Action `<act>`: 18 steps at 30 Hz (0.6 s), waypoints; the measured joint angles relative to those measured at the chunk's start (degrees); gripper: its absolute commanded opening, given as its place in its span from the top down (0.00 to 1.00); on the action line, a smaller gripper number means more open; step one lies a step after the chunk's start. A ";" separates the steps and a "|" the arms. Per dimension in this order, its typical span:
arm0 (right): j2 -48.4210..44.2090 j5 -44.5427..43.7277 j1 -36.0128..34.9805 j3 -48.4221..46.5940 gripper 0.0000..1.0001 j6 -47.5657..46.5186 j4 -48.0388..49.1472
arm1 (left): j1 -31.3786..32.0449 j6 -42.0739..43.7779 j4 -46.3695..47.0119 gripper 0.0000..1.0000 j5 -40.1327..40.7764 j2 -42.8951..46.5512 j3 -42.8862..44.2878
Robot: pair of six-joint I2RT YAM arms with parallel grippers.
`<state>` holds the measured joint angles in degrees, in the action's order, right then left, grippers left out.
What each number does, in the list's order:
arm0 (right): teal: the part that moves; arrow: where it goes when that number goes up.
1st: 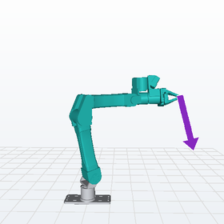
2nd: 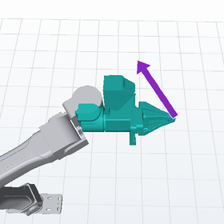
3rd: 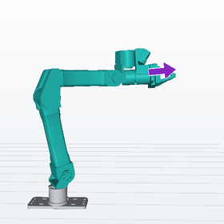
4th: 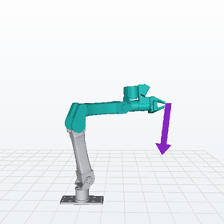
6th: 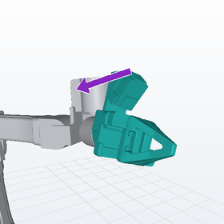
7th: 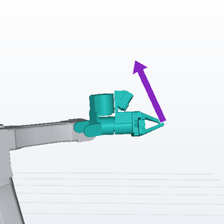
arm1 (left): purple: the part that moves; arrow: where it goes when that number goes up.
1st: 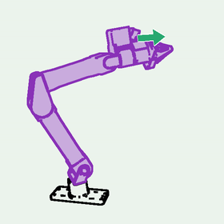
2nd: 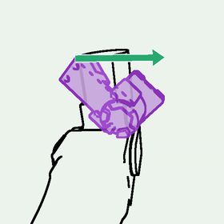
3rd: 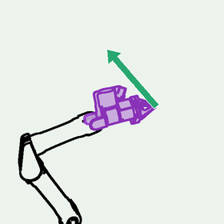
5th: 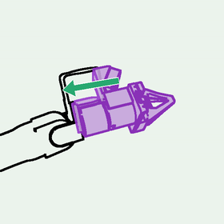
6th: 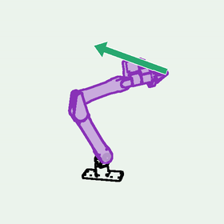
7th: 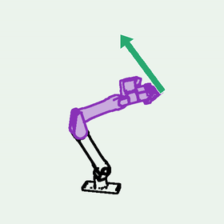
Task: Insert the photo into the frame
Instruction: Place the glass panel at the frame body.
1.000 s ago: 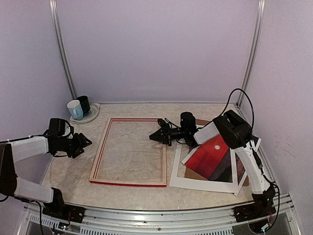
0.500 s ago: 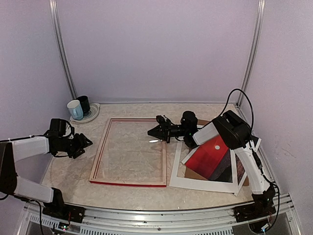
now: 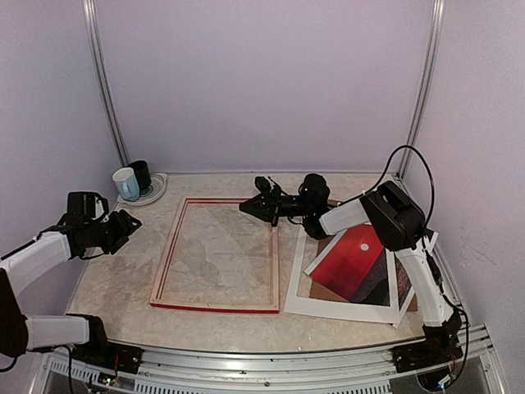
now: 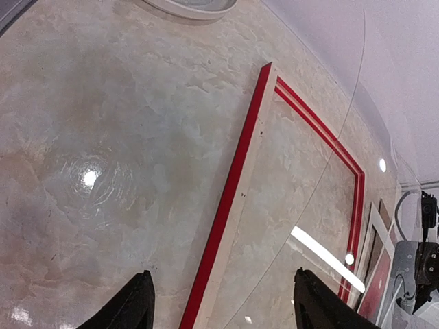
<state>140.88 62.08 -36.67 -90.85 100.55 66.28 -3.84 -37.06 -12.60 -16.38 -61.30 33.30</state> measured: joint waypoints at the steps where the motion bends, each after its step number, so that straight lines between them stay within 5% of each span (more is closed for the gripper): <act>1: 0.00 -0.24 0.00 0.17 0.97 0.50 0.46 | 0.00 0.00 -0.04 0.31 0.26 0.42 0.00; 18: -0.11 -1.57 -1.95 -1.20 0.97 7.41 6.62 | -0.57 -1.22 -2.01 0.30 5.03 3.26 -0.04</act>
<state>140.77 60.51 -38.61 -92.05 107.96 72.90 -4.40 -38.28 -14.61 -11.35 -58.04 33.26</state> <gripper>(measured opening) 0.028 0.700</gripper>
